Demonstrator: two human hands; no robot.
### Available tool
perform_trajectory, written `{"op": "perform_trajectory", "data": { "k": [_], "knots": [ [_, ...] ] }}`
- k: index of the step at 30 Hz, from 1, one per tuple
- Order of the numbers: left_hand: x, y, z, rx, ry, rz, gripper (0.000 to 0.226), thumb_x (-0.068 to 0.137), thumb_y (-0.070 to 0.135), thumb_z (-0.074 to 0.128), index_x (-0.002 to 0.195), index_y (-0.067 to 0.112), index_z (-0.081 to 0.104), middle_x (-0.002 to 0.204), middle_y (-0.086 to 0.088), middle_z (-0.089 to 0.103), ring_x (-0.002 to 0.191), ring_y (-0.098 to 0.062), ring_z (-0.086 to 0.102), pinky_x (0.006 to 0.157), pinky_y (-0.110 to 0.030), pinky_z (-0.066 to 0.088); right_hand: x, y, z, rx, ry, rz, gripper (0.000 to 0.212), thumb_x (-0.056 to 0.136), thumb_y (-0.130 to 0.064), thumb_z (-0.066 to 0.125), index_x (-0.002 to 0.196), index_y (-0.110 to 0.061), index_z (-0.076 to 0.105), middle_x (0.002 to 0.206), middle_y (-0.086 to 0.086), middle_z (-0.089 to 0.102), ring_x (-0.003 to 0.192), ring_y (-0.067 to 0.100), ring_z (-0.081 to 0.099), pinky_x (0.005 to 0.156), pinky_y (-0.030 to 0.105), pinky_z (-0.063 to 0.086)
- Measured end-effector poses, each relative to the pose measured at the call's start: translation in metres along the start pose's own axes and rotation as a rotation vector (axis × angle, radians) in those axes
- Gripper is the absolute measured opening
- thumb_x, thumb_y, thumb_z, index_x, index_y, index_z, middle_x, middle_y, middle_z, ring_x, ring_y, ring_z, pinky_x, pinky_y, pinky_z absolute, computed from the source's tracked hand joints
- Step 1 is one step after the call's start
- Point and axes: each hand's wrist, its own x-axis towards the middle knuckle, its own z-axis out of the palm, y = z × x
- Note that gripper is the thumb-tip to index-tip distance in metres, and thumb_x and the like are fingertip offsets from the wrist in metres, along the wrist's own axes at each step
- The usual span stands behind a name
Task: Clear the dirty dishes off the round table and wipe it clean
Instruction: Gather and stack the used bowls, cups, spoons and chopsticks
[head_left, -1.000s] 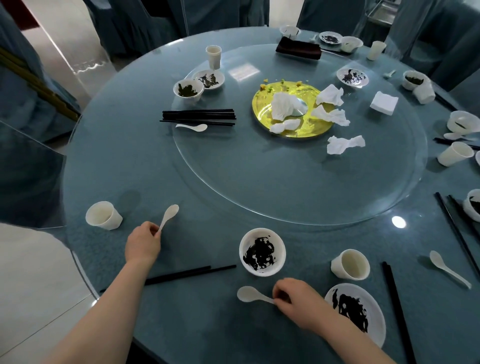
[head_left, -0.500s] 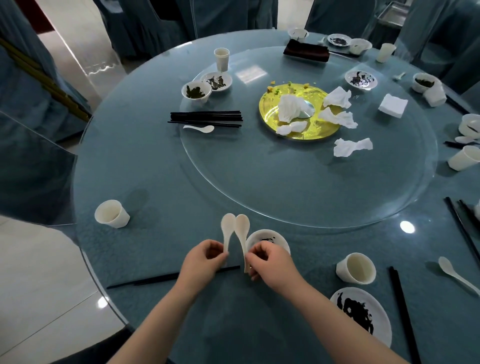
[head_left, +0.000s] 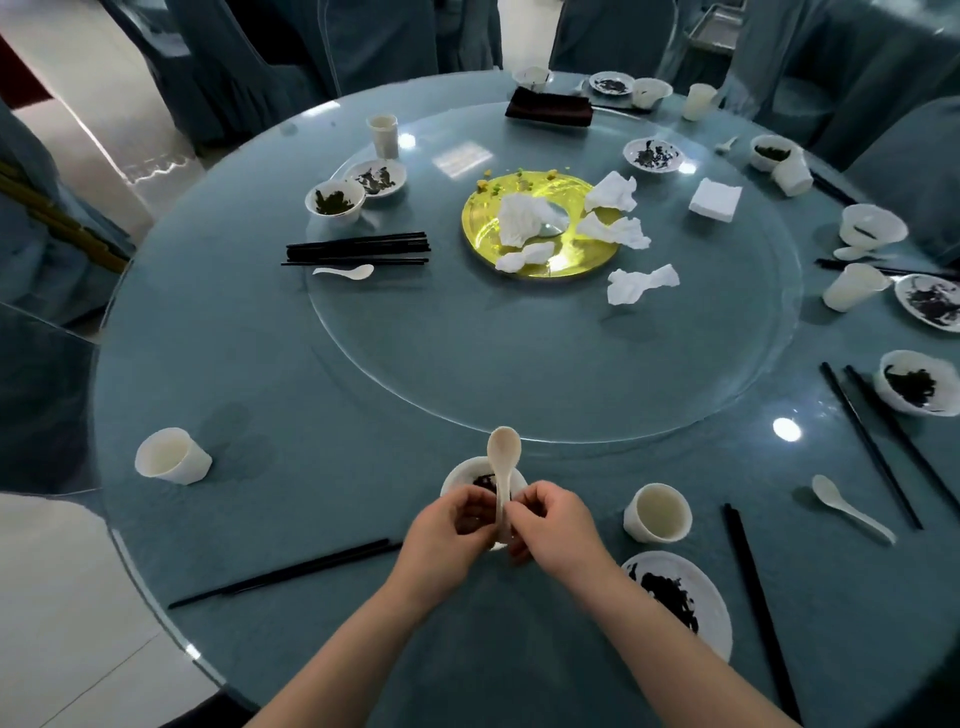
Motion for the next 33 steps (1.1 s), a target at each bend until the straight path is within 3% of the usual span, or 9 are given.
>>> {"op": "perform_trajectory", "data": {
  "k": [6,13,18,21,23,25,28,33],
  "knots": [
    [-0.001,0.015,0.037,0.042,-0.085,0.024,0.023,0.085,0.000,0.065,0.103,0.014,0.065,0.095,0.000,0.074,0.091,-0.011,0.070,0.087,-0.026,0.054,-0.005,0.012,-0.036,0.048,0.082,-0.024,0.013,0.086,-0.011,0.061,0.084,0.002,0.057,0.071,0.016,0.067,0.056,0.022,0.066,0.059,0.039,0.060],
    [0.004,0.026,0.080,0.118,-0.109,0.074,0.020,0.083,0.002,0.070,0.097,0.016,0.066,0.088,0.003,0.073,0.086,-0.011,0.070,0.083,-0.029,0.055,-0.013,0.028,-0.082,0.096,0.057,-0.035,0.016,0.092,-0.019,0.063,0.085,-0.006,0.057,0.062,0.001,0.061,0.050,0.013,0.058,0.053,0.028,0.053],
    [0.010,0.028,0.102,0.191,-0.080,0.017,0.017,0.079,0.014,0.073,0.094,0.022,0.068,0.085,0.005,0.073,0.081,-0.011,0.069,0.083,-0.035,0.057,-0.001,0.056,-0.144,-0.144,0.244,-0.140,0.019,0.091,-0.034,0.062,0.075,-0.022,0.061,0.067,-0.006,0.064,0.062,0.015,0.062,0.058,0.030,0.049],
    [0.017,0.028,0.109,0.230,-0.070,-0.004,0.018,0.078,0.015,0.074,0.092,0.024,0.069,0.085,0.005,0.073,0.081,-0.013,0.069,0.083,-0.037,0.057,0.021,0.088,-0.201,-0.304,0.430,-0.105,0.016,0.091,-0.025,0.063,0.077,-0.022,0.058,0.073,-0.004,0.066,0.071,0.022,0.061,0.064,0.029,0.042],
    [0.020,0.028,0.113,0.234,-0.062,-0.019,0.019,0.078,0.014,0.074,0.092,0.025,0.069,0.085,0.005,0.073,0.081,-0.013,0.069,0.083,-0.037,0.057,0.037,0.115,-0.241,-0.385,0.512,-0.046,0.009,0.091,-0.017,0.061,0.083,-0.021,0.059,0.086,0.005,0.070,0.080,0.028,0.063,0.072,0.032,0.046],
    [0.023,0.028,0.116,0.237,-0.051,-0.027,0.019,0.078,0.013,0.074,0.092,0.025,0.069,0.085,0.005,0.073,0.082,-0.012,0.069,0.084,-0.037,0.056,0.049,0.139,-0.276,-0.481,0.553,0.015,0.008,0.091,-0.012,0.059,0.096,-0.012,0.064,0.103,0.013,0.068,0.091,0.032,0.062,0.081,0.038,0.049],
    [0.025,0.025,0.122,0.236,-0.025,-0.036,0.019,0.080,0.012,0.073,0.092,0.025,0.068,0.085,0.004,0.073,0.082,-0.012,0.068,0.083,-0.036,0.056,0.062,0.164,-0.315,-0.652,0.579,0.101,0.030,0.091,-0.008,0.055,0.120,-0.001,0.059,0.124,0.020,0.055,0.108,0.040,0.056,0.092,0.045,0.044],
    [0.026,0.022,0.131,0.241,0.014,-0.047,0.019,0.080,0.010,0.073,0.091,0.025,0.069,0.083,0.005,0.073,0.079,-0.009,0.067,0.080,-0.031,0.055,0.074,0.186,-0.348,-0.798,0.558,0.170,0.026,0.092,-0.008,0.055,0.115,0.005,0.056,0.122,0.024,0.052,0.103,0.042,0.054,0.085,0.044,0.044]
  ]
}}
